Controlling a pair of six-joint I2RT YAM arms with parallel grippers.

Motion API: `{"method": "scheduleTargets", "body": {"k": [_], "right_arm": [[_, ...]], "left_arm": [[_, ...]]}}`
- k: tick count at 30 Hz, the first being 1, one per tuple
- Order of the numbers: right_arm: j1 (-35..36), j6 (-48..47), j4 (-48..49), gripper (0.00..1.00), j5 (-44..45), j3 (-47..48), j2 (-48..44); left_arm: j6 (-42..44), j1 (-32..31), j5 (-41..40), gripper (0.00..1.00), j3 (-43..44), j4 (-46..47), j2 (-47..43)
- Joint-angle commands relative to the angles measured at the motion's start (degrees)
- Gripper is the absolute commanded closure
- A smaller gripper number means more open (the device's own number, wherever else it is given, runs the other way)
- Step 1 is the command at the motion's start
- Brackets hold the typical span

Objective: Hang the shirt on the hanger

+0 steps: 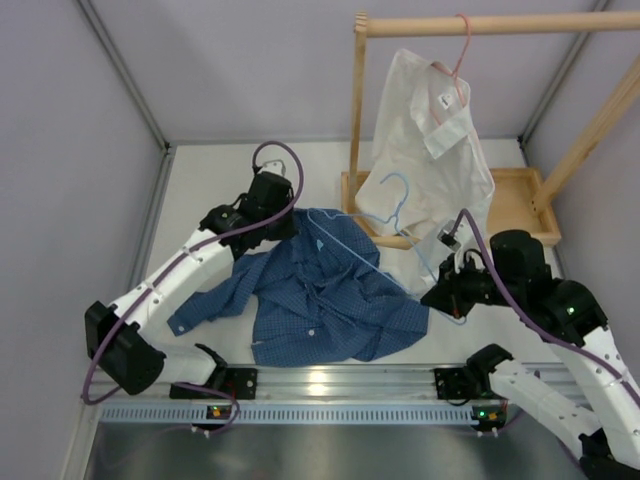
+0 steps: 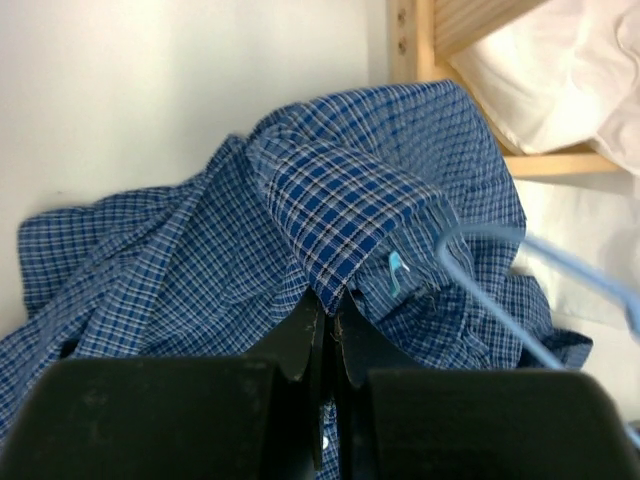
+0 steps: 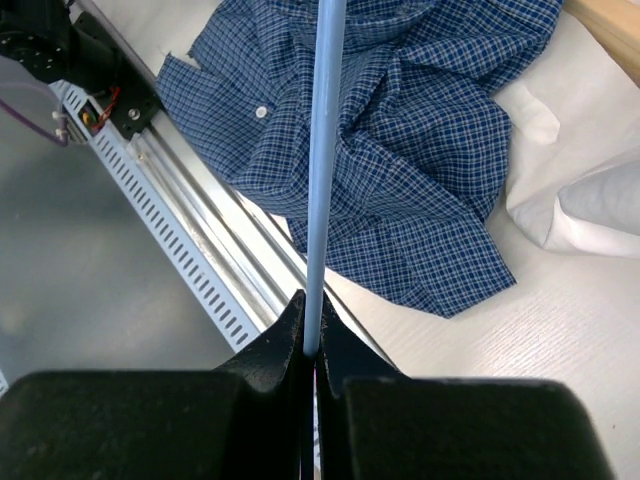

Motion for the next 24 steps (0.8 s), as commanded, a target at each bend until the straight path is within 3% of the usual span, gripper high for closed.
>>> {"method": "scheduleTargets", "body": {"k": [1,4,8,14,19,24], "right_arm": [[1.2,1.4,6.3,1.0,3.3,0.6,1.1],[2.2,2.6,10.2,1.0,-0.6,-0.7,3.7],[7.6,3.7,14.4,1.0,2.4,-2.0,7.6],[14.3,4.0,17.0,1.0,8.1,-0.8,14.5],[14.3,5.6,17.0,1.0,16.4,-0.9,9.0],[14.3,5.5,12.1,1.0,16.0,-1.6,5.0]], "left_arm": [[0.1,0.1,6.6,1.0,-2.2,5.0,-2.3],[-0.1,0.1,9.5,1.0,-3.1,6.2,-2.2],[0.1,0.0,13.2,1.0,-3.1,6.8,-2.4],[1.8,0.7,11.3,1.0,-2.3,6.4,-4.1],[3.2,4.1,11.9,1.0,-4.1,5.0,-3.8],[4.8,7.3,12.7,1.0,-4.2,5.0,-2.8]]}}
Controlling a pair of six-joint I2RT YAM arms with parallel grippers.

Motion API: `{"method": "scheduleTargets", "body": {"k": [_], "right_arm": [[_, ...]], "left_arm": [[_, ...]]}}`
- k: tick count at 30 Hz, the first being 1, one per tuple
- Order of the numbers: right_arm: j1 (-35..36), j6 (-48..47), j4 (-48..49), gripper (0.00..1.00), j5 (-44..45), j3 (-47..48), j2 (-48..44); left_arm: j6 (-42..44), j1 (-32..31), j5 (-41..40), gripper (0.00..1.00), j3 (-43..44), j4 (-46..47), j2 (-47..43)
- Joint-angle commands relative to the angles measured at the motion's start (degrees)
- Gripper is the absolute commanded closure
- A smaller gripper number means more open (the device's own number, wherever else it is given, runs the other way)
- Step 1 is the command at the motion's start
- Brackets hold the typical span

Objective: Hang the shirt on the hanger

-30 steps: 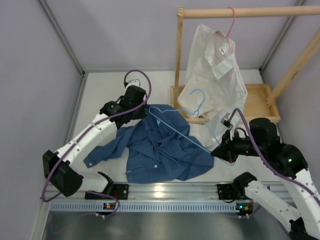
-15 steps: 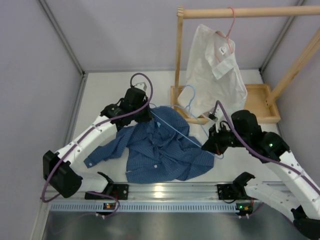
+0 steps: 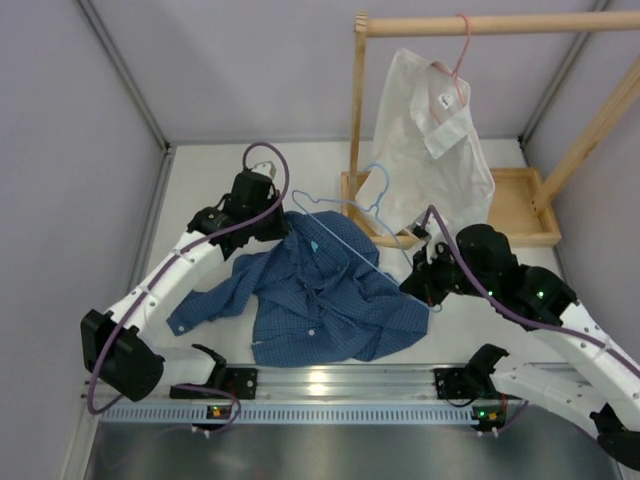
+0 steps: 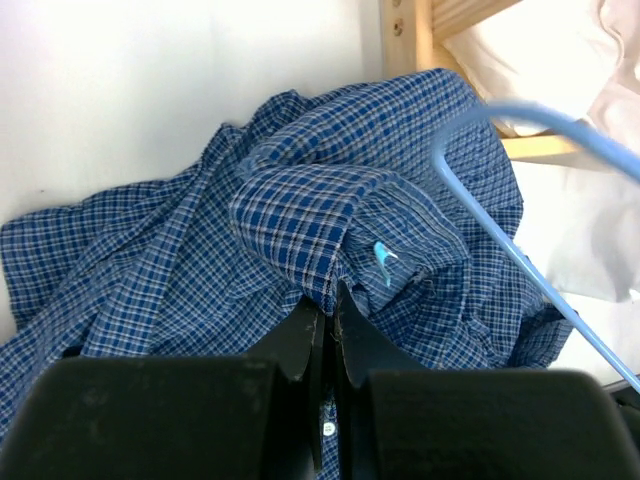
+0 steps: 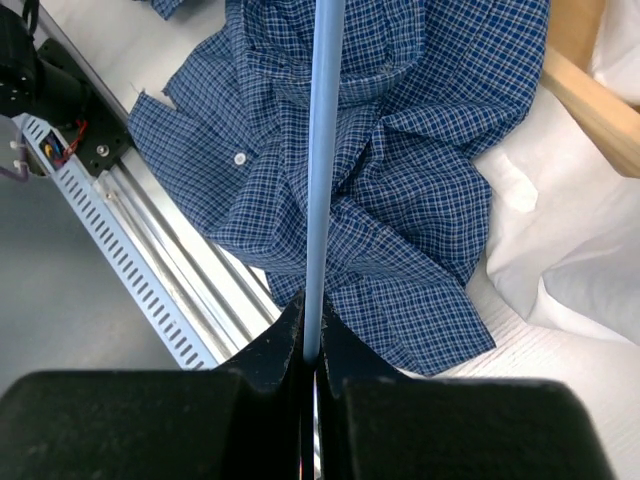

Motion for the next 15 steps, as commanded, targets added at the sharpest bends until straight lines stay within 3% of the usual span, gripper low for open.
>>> {"method": "scheduleTargets", "body": {"k": [1,6,15], "right_arm": [[0.9,0.5,-1.5,1.0,1.9,-0.3,-3.3],[0.9,1.8,-2.7,1.0,3.3,-2.9,-5.3],[0.9,2.5,1.5,1.0,-2.7,-6.0,-2.7]], "left_arm": [[2.5,1.7,1.6,1.0,0.7,1.6,-0.1],[3.6,1.8,4.7,1.0,4.4,1.6,2.2],[4.3,1.8,7.6,1.0,5.7,1.6,3.9]]}}
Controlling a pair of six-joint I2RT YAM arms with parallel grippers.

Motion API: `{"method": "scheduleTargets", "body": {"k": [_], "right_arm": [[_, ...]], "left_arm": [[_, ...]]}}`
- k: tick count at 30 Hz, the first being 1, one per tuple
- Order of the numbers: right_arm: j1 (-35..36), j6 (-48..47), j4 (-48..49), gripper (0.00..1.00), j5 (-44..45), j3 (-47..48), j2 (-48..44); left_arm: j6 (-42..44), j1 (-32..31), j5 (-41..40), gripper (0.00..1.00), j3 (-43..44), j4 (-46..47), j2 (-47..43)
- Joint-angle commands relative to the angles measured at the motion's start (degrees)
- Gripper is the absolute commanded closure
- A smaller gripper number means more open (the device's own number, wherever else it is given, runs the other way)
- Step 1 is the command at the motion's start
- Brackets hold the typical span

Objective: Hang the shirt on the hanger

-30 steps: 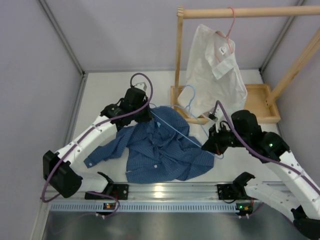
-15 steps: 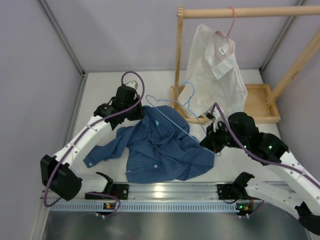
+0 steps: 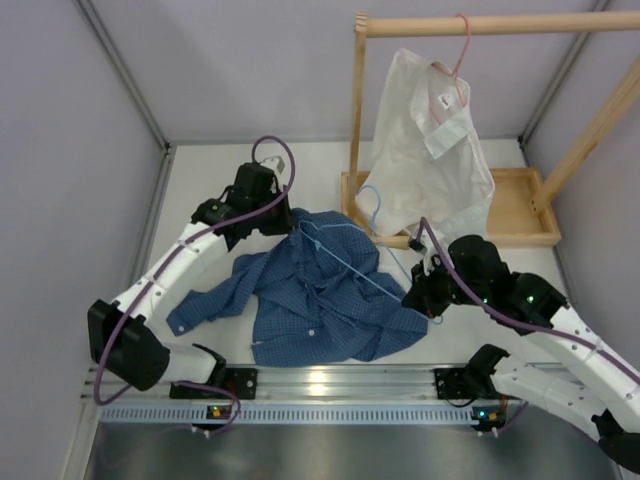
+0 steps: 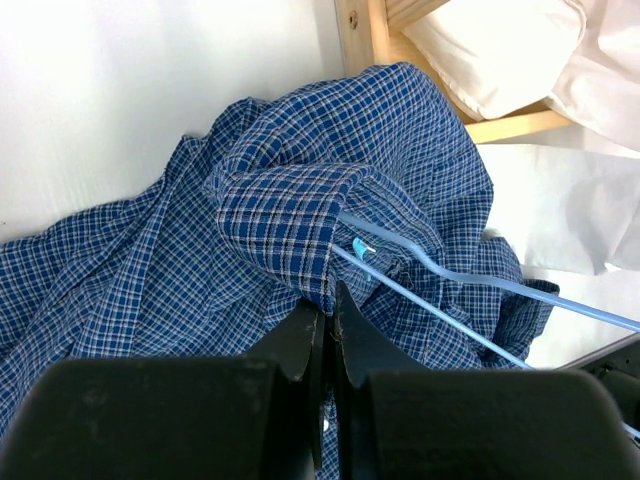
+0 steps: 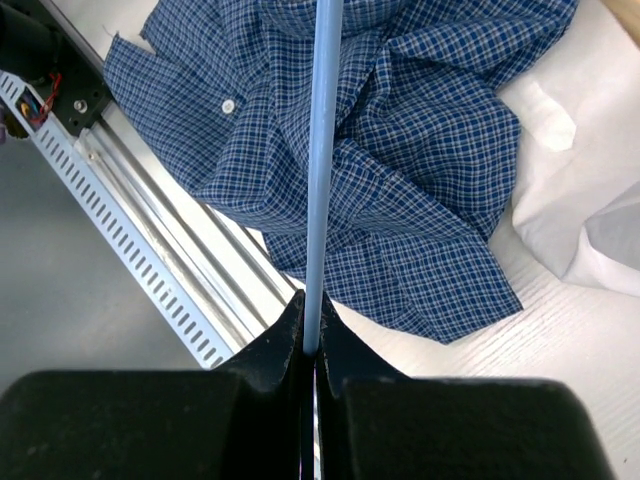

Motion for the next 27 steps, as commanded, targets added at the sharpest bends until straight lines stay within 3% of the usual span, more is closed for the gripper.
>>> {"method": "scheduleTargets", "body": {"k": [1,5,8,9,12,18,24,27], "right_arm": [[0.8,0.6,3.7,1.0,-2.8,-0.2,1.5],[0.9,0.0,5.8,1.0,-4.2,-0.8,1.9],[0.8,-2.2,8.9,1.0,-6.4,-1.7,3.8],[0.8,-3.2,10.8,1.0,-8.4,-1.9,5.5],[0.7,-7.6,13.8,1.0,-12.7,-0.9,9.9],[0.8,-14.3,19.5,1.0,-17.9,3.8,13.0],[0.8,-12.7,38.1,1.0,-18.7,-3.7,4.0],[0.8,-11.3,43.8,1.0,-15.4,-7.6,0.7]], "left_arm": [[1.1,0.2,1.8,1.0,2.6,1.7,0.5],[2.4,0.2,3.4,1.0,3.1,1.6,0.5],[5.6,-0.2,11.9,1.0,4.3,1.7,0.2],[6.7,-1.5,16.3,1.0,5.1,1.4,0.0],[10.7,-6.7,17.7,1.0,9.4,-3.5,-1.4],[14.7,-19.5,8.8,1.0,18.9,-14.3,-6.9],[16.1,-19.7,-6.4,1.0,25.4,-23.8,-7.1],[17.0,-19.7,-9.8,1.0,29.2,-26.8,-5.9]]}}
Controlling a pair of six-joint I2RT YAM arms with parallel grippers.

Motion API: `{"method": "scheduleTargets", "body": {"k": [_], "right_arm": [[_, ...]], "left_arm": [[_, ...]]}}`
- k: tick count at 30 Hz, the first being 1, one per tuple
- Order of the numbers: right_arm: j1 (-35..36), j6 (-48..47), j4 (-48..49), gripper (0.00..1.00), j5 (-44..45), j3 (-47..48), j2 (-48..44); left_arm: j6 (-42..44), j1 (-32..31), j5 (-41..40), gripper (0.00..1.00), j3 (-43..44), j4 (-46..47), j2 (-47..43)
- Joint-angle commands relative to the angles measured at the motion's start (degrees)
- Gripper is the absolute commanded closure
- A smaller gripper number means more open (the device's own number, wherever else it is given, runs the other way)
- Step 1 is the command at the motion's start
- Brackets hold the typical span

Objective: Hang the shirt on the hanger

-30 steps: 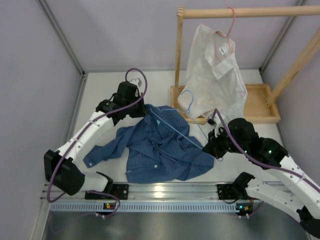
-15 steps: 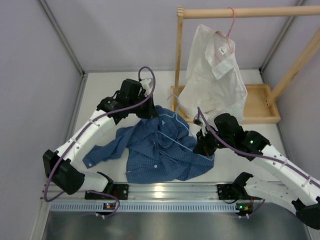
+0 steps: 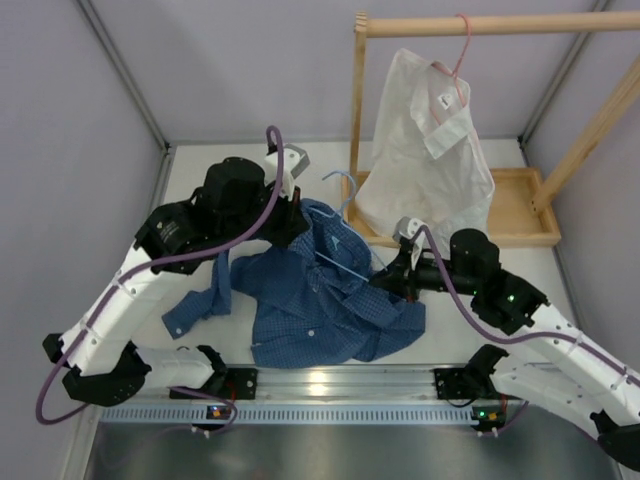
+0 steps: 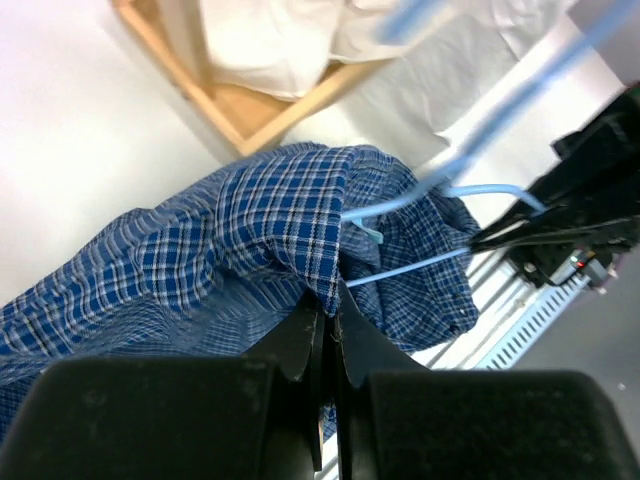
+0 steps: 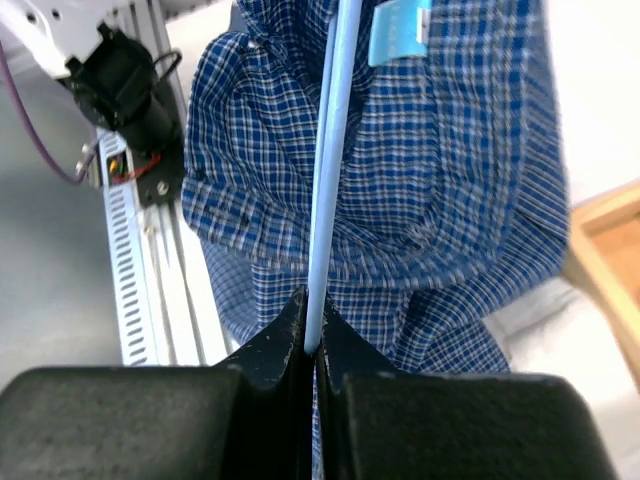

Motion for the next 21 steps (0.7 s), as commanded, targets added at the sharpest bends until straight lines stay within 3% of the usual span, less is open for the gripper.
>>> {"method": "scheduleTargets", "body": {"k": [1,8,11,15,21], "right_arm": [[0.8,-0.1,15.7,1.0,0.5,-3.5,-3.6],[0.8,4.4,24.1,1.0,-4.5,-6.4,-1.2],[0.8,5.1,27.2,1.0,-5.7,-6.3,2.7],[0.8,5.9,29.8,1.0,-3.1,-5.3,4.2],[1.0,8.9,38.3,1.0,0.4,-9.2,2.5]], "left_arm": [[2.9,0.1,-7.0,1.0,5.7,-6.4,1.4],[5.9,0.1,-1.8,1.0,11.3,-6.6,2.9],[6.4,-2.5,6.1,1.0,11.3,-6.6,4.6],[6.2,-6.5,2.8,1.0,8.8,-6.6,5.5],[5.6,-6.7,-5.4,1.0,7.7,-7.1,5.1]]}}
